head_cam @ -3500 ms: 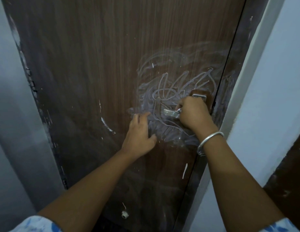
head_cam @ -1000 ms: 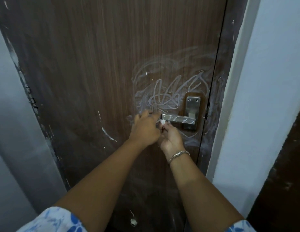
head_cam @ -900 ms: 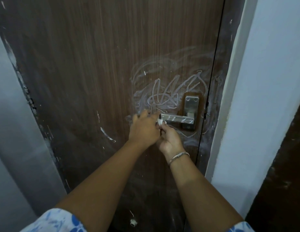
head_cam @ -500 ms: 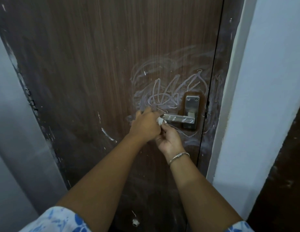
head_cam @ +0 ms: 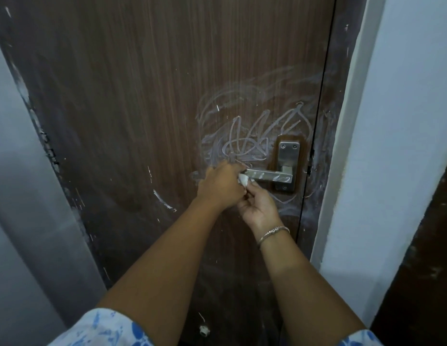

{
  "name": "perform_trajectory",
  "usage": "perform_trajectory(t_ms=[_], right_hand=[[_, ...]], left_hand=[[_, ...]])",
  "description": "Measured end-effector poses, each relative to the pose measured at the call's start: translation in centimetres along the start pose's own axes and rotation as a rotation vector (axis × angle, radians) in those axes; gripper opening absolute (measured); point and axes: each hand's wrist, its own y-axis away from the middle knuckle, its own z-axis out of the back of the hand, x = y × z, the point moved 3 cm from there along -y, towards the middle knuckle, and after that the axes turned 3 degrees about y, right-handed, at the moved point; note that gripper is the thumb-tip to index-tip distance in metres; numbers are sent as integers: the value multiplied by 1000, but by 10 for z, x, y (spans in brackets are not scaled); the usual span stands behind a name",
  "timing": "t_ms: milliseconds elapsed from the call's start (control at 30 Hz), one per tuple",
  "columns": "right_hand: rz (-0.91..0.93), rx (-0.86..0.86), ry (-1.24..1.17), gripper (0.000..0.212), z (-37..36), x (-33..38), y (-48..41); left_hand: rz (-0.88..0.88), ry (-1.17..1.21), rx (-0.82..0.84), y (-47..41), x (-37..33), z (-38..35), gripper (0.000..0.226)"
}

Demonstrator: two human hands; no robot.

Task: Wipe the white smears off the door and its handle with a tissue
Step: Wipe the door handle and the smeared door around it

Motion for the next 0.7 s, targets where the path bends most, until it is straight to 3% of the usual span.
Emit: perform_trajectory(t_ms=[167, 367, 567, 700], right_hand=[[41, 23, -200, 16, 15, 9, 3], [2, 4, -78, 15, 7, 7, 2], [48, 8, -254, 15, 21, 20, 7], [41, -19, -176, 16, 16, 20, 8]], left_hand=[[5, -7, 10, 0, 3, -1, 55], [17, 25, 32, 4, 2, -5, 59], [49, 10, 47, 6, 6, -6, 66], [56, 0, 56, 6, 4, -7, 64]])
